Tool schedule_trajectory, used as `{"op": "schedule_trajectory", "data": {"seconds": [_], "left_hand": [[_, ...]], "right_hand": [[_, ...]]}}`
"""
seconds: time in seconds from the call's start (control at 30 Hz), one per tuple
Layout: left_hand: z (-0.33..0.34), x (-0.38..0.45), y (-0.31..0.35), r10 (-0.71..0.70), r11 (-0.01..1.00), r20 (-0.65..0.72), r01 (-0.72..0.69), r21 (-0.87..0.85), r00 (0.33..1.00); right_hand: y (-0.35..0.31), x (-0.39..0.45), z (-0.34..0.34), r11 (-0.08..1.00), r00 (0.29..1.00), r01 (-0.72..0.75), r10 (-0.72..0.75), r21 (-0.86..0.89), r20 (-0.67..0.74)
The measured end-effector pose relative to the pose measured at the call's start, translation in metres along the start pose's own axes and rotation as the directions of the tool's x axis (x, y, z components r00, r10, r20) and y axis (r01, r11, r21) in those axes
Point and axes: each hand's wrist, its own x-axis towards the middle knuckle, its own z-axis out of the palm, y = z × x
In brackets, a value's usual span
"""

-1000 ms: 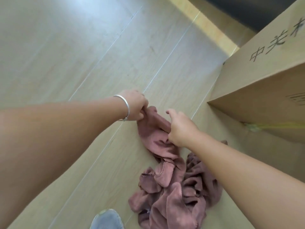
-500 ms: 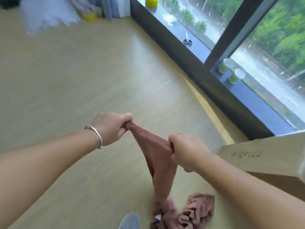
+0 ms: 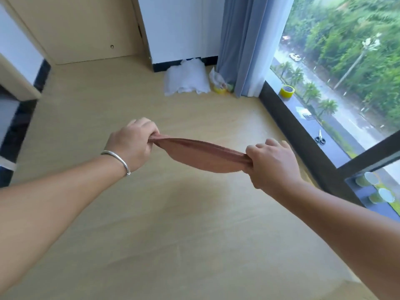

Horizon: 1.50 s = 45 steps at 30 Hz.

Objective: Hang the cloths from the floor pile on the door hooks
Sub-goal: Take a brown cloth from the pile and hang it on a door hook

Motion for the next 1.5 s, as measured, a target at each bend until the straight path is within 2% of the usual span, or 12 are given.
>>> {"op": "schedule_trajectory", "data": {"seconds": [0.1, 0.33, 0.5, 0.67, 0.8, 0.9, 1.03, 1.1, 1.2, 1.37, 1.43, 1.5], "left_hand": [[-0.008, -0.053, -0.015, -0.032, 0.999, -0.004, 0.032, 0.015, 0.999], [0.058, -0.226, -0.04, -0.174, 0.98, 0.313, 0.134, 0.144, 0.934], [0.128, -0.352, -0.056, -0.289, 0.937, 0.583, 0.1, 0.335, 0.759], [0.195, -0.47, -0.052, -0.329, 0.936, 0.758, 0.092, 0.338, 0.564], [0.237, -0.534, -0.055, -0.354, 0.935, 0.794, 0.203, 0.29, 0.495], [0.267, -0.545, -0.067, -0.418, 0.873, 0.739, 0.459, 0.165, 0.528], [0.314, -0.515, -0.092, -0.533, 0.64, 0.682, 0.766, -0.062, 0.5], [0.343, -0.489, -0.109, -0.55, 0.595, 0.652, 0.793, -0.132, 0.522], [0.398, -0.453, -0.14, -0.557, 0.625, 0.622, 0.771, -0.123, 0.55], [0.5, -0.425, -0.175, -0.523, 0.734, 0.714, 0.672, 0.1, 0.466], [0.525, -0.425, -0.178, -0.581, 0.734, 0.583, 0.675, 0.073, 0.568], [0.537, -0.43, -0.173, -0.476, 0.854, 0.346, 0.519, -0.038, 0.809]], "right_hand": [[-0.027, -0.02, 0.009, 0.995, 0.992, 0.077, -0.071, 0.065, -0.1], [-0.094, -0.127, 0.097, 0.976, 0.913, 0.169, -0.208, 0.14, 0.35], [-0.144, -0.225, 0.18, 0.963, 0.78, 0.175, -0.264, 0.207, 0.567], [-0.185, -0.322, 0.249, 0.968, 0.571, 0.129, -0.251, 0.217, 0.781], [-0.198, -0.366, 0.285, 0.974, 0.498, 0.068, -0.22, 0.215, 0.839], [-0.198, -0.369, 0.312, 0.985, 0.573, -0.036, -0.118, 0.169, 0.811], [-0.19, -0.339, 0.357, 0.937, 0.68, -0.28, 0.042, 0.207, 0.732], [-0.184, -0.313, 0.387, 0.921, 0.725, -0.308, 0.065, 0.238, 0.686], [-0.174, -0.27, 0.442, 0.927, 0.785, -0.269, 0.055, 0.26, 0.618], [-0.171, -0.227, 0.545, 0.957, 0.792, -0.229, 0.075, 0.18, 0.605], [-0.175, -0.23, 0.575, 0.979, 0.894, -0.119, 0.033, 0.165, 0.448], [-0.184, -0.245, 0.594, 0.943, 0.953, 0.12, -0.197, 0.312, 0.231]]}}
